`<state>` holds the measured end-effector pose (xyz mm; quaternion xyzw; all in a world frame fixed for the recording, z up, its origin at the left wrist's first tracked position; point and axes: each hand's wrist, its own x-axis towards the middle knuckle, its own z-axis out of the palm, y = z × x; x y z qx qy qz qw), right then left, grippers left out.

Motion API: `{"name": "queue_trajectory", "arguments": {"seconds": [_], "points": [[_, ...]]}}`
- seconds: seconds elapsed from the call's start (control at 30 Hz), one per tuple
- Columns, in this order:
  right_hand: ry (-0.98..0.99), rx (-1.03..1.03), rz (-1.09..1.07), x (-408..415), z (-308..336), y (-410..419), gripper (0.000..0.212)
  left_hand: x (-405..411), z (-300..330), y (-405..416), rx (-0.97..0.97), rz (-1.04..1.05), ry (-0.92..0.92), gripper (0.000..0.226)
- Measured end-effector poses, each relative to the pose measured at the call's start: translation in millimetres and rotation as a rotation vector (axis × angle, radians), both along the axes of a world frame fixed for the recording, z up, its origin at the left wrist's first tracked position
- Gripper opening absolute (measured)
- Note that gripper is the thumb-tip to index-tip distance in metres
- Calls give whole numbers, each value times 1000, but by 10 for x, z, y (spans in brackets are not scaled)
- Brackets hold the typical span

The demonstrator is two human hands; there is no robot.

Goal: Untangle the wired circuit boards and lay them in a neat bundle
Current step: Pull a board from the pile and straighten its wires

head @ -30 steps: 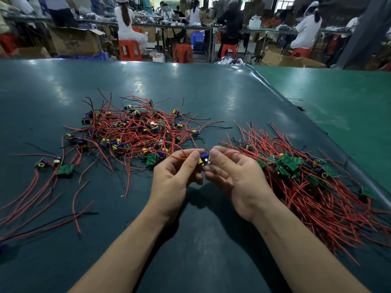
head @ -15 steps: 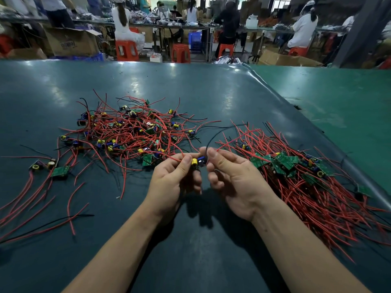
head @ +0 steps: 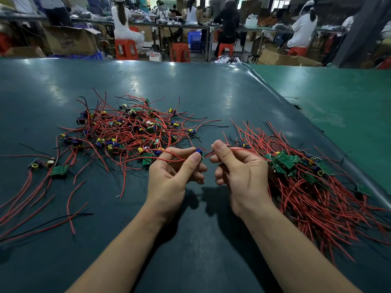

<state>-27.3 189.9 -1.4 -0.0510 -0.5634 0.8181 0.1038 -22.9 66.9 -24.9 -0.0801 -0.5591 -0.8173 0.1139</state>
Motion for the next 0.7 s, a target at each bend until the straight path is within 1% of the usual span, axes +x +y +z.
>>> {"name": "queue_trajectory", "arguments": {"seconds": [0.1, 0.2, 0.3, 0.4, 0.47, 0.53, 0.63, 0.7], "points": [[16, -27, -53, -16, -7, 5, 16, 1, -10, -1, 12, 57, 24, 16], [14, -56, -71, -30, 2, 55, 18, 25, -7, -3, 11, 67, 41, 16], [3, -159, -121, -54, 55, 127, 27, 23, 3, -22, 45, 63, 39, 15], [-11, -273, -153, -66, 79, 134, 37, 33, 0, -31, 45, 11, 43, 13], [-23, -302, -142, -80, 69, 129, 37, 40, -7, -29, 29, -11, 46, 11], [-37, -264, -65, -79, 64, 131, 28, 24, -4, -39, 53, 4, 37, 14], [-121, -98, 177, -18, 30, 67, 33, -19, 11, -76, 128, 41, 3, 19], [-108, -12, 266, 29, -19, -9, 18, -15, 7, -79, 83, 26, 1, 19]]}}
